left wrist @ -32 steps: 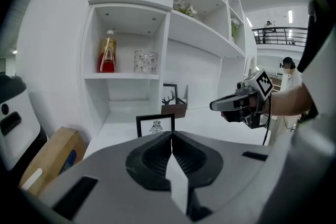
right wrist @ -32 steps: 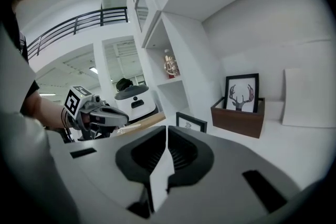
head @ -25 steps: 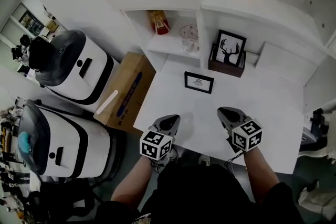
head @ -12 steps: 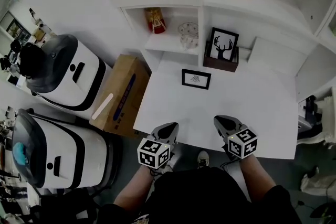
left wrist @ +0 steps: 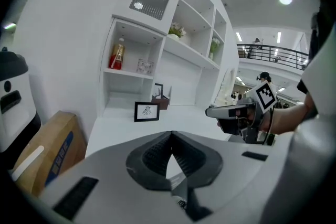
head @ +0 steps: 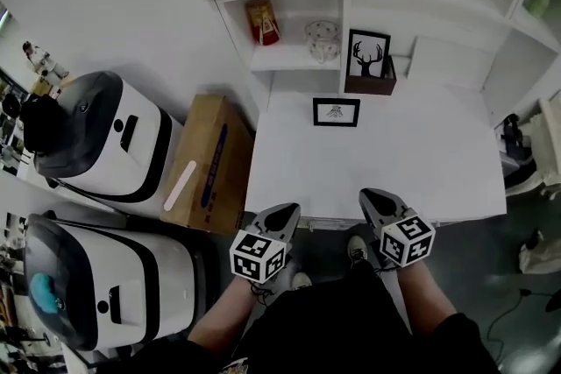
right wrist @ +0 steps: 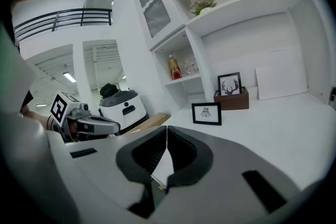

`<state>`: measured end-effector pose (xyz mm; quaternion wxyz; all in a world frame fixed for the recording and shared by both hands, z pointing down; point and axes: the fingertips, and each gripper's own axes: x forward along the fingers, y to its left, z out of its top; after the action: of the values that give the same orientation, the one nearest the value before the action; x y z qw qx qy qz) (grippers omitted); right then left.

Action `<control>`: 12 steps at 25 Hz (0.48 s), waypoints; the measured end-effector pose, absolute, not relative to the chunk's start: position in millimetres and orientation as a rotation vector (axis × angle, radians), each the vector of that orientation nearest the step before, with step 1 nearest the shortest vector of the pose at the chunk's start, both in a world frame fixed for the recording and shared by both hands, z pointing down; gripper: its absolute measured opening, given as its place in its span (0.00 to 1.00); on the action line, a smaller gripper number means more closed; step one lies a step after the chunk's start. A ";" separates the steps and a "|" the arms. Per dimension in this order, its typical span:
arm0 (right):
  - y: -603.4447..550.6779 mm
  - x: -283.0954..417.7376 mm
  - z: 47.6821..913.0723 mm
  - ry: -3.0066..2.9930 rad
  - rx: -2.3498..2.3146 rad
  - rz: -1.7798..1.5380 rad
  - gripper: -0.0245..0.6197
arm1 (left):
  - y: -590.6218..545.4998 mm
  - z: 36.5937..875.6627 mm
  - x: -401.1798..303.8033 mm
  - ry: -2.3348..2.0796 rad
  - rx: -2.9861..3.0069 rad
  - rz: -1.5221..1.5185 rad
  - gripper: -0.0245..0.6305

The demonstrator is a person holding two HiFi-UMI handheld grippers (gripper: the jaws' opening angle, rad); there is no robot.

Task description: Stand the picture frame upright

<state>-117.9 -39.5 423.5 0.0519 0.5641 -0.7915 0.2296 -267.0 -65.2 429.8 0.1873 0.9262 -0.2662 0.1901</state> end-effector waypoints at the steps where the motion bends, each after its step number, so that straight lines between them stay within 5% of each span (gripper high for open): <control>1: -31.8 -127.0 422.9 -2.396 1.733 0.694 0.05 | -60.5 429.1 -273.1 -0.730 2.613 0.532 0.05; 12: 38.6 -193.5 427.2 -2.293 1.889 0.688 0.05 | -10.9 438.4 -316.9 -0.555 2.658 0.531 0.05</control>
<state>-193.5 38.6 427.2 0.0459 0.6188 -0.7511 0.2255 -316.9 -10.9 438.4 0.1865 0.9438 -0.1971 0.1887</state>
